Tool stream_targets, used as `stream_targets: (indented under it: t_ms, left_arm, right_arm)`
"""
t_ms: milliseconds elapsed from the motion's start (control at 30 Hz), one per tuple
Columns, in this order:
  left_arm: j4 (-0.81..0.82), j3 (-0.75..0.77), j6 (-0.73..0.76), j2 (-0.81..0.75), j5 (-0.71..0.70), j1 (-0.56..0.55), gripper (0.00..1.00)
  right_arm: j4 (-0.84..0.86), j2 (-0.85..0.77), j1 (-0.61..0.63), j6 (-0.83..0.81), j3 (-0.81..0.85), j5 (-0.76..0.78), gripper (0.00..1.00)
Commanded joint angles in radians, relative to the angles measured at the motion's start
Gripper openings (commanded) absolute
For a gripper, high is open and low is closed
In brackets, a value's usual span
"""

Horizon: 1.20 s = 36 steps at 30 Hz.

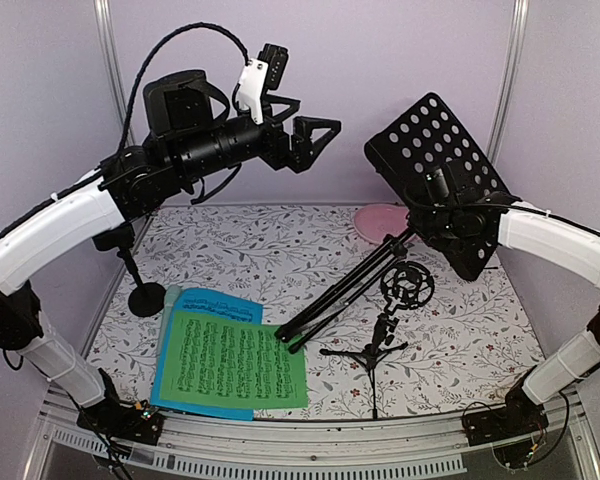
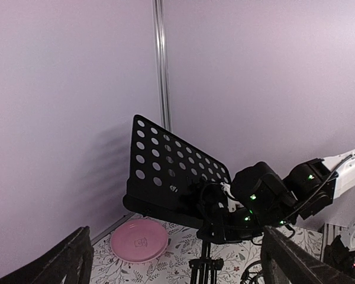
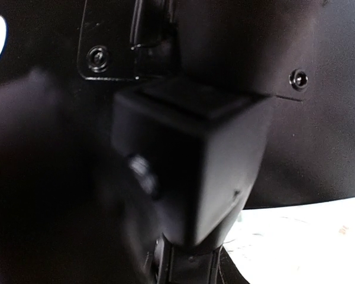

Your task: Pack up the instrument practice props

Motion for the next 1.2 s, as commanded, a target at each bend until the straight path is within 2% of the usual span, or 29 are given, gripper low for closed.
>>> stream_targets:
  t_ms: [0,67,100,200,367,433,700,1033,1167]
  left_arm:
    - [-0.01,-0.038,-0.011,-0.026,-0.021,-0.019,0.99]
    - [-0.009,-0.046,-0.017,-0.028,-0.023,-0.022,0.98]
    - [-0.005,-0.052,-0.023,-0.026,-0.024,-0.024,0.98]
    - [-0.004,-0.05,-0.024,-0.021,-0.025,-0.029,0.98]
    - [-0.003,-0.05,-0.029,-0.01,-0.025,-0.034,0.97]
    - [-0.003,-0.049,-0.03,-0.005,-0.025,-0.036,0.97]
    - [-0.002,-0.043,-0.026,0.01,-0.032,-0.042,0.97]
    - [-0.022,-0.021,0.001,0.033,-0.042,-0.043,0.97]
    - [-0.023,-0.03,0.009,0.032,-0.044,-0.044,0.97]
  right_arm:
    - [0.017,-0.088,-0.004,0.166,0.084,0.286,0.0]
    - [-0.035,-0.085,-0.015,0.274,0.076,0.3,0.0]
    - [-0.103,-0.068,-0.043,0.385,0.074,0.265,0.0]
    - [-0.261,-0.023,-0.073,0.552,0.126,0.224,0.0]
    - [-0.35,0.031,-0.164,0.696,0.139,0.017,0.0]
    - [-0.352,0.055,-0.188,0.705,0.139,-0.04,0.0]
    - [-0.349,0.122,-0.243,0.708,0.127,-0.115,0.0]
    - [-0.217,0.165,-0.261,0.671,0.01,-0.2,0.0]
    - [-0.207,0.18,-0.266,0.658,0.01,-0.215,0.13]
